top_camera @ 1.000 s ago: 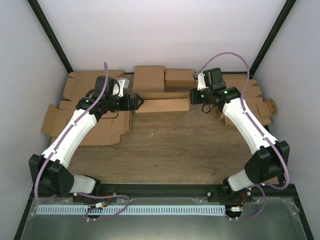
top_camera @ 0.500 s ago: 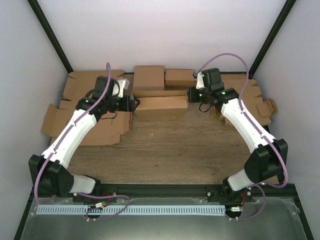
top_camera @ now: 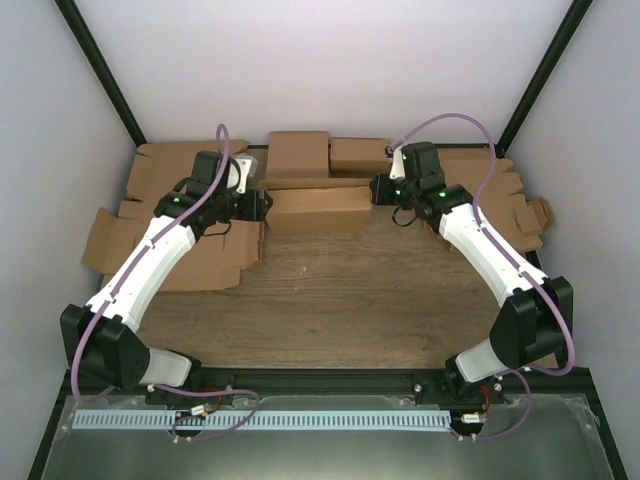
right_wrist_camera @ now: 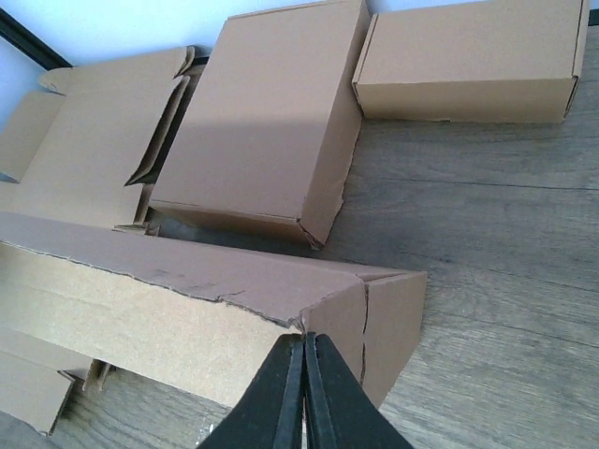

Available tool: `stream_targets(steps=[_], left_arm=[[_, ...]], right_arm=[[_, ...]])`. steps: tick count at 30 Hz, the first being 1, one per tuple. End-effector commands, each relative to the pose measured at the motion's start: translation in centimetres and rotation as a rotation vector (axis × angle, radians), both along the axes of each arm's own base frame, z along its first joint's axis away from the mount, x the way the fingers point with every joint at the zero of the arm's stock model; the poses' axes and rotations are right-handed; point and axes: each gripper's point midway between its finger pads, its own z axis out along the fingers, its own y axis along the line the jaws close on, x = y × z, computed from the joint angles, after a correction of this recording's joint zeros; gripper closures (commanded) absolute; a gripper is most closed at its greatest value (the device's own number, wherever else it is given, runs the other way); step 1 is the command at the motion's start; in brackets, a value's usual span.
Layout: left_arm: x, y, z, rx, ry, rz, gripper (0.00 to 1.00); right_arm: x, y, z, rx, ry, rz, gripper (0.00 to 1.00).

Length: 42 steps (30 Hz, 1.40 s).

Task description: Fold the paper box

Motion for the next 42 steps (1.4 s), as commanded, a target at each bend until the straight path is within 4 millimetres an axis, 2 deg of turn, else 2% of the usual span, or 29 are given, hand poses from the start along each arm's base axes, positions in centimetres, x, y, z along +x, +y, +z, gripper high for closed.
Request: stream_targets(steps=[1,5,10,16,18,21,29,35,42], left_arm=[[1.0,0.6,1.5,0.036,-0.063,0.012,0.40],[1.4,0.7,1.4,0.054,-0.066,0.009,0.40],[2.3,1.5,2.0,0.069,-0.095,0.019,0.43],[2.4,1.0,2.4,0.041,-0.092,-0.007,0.44],[2.2,0.8,2.2,0.031,-0.079,-0.016,0.44],[1.5,0.2,1.9,-0.006,-0.050,-0.045,0.44],[0.7,-0.1,0.4,-0.004,-0.011,-0.079,0.44],[0.2,-0.1,0.3,-0.011,-0.004,-0.086,0.44],[-0.6,-0.1,0.5,-0.022,0.012,-0.094,0.44]], right_arm=[[-1.8,0.2,-4.0,-0.013,0.140,0.004,0.98],[-1.8,0.1,-3.6,-0.022,0.110,0.011,0.87],[-1.4,-0.6,-3.5,-0.067,0.080,-0.002,0.84],[-1.1,-0.5,-2.9,-0.069,0.067,0.002,0.96],[-1.1,-0.5,-2.8,-0.064,0.071,-0.005,0.95],[-1.2,-0.5,-2.8,-0.062,0.079,-0.007,0.88],[-1.0,-0.7,-1.8,-0.073,0.054,-0.009,0.91],[-0.8,-0.8,-1.1,-0.088,0.035,-0.009,0.84],[-0.5,-0.6,-0.7,-0.092,0.028,0.005,0.98]])
